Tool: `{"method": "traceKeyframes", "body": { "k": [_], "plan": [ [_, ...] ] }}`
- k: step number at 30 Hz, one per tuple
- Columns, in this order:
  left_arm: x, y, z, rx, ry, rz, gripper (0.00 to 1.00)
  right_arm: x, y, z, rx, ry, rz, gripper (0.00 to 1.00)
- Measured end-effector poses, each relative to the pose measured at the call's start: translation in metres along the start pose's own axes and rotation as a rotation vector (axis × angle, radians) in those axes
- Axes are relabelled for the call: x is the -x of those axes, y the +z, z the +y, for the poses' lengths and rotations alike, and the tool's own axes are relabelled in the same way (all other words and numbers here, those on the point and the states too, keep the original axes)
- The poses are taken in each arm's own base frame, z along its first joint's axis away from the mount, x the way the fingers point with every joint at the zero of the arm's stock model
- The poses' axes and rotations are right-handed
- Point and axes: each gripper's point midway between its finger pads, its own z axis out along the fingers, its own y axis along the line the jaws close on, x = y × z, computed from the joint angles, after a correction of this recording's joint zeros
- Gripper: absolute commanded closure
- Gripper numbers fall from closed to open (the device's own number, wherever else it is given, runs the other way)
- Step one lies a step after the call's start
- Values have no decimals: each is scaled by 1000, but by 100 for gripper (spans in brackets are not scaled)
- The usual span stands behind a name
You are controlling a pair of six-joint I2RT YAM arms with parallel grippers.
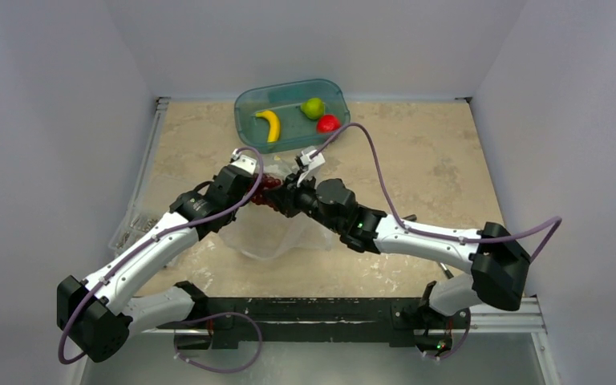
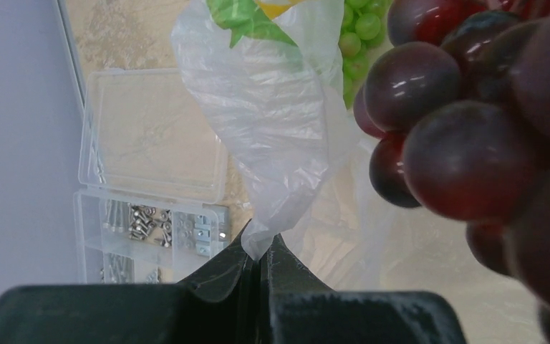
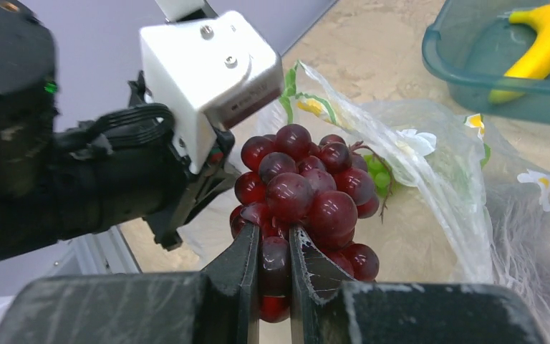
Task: Take the fake fruits out of the plastic bag
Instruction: Take out the fake fruit from the plastic bag, then place the fake fruit in the bin.
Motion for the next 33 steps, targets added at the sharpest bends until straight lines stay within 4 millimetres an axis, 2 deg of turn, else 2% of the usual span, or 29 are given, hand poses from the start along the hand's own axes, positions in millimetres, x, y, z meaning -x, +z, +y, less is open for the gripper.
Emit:
{"method": "traceKeyframes", "body": {
  "k": [10,16,19,23,26,28,31,32,33],
  "plan": [
    [0,0,1,6,0,1,100,45,-27,4,-21,-4,-95,100],
    [0,0,2,9,1,2,100,75,-33,-16,-128,-15,-154,100],
    [0,0,2,9,1,2,100,99,-27,-42,-202,12,-186,100],
    [0,0,1,7,1,2,100,138,-14,-103,-346,60,-250,100],
    [0,0,1,7,1,2,100,153,4,-143,-424,80,-271,100],
    [0,0,1,7,1,2,100,155,23,-169,-464,84,-262,100],
    [0,0,1,6,1,2,100,153,66,-200,-506,81,-236,100],
    [0,0,1,5,1,2,100,151,81,-210,-519,77,-225,96],
    [0,0,1,5,1,2,100,150,99,-221,-530,74,-221,82]
  ]
}}
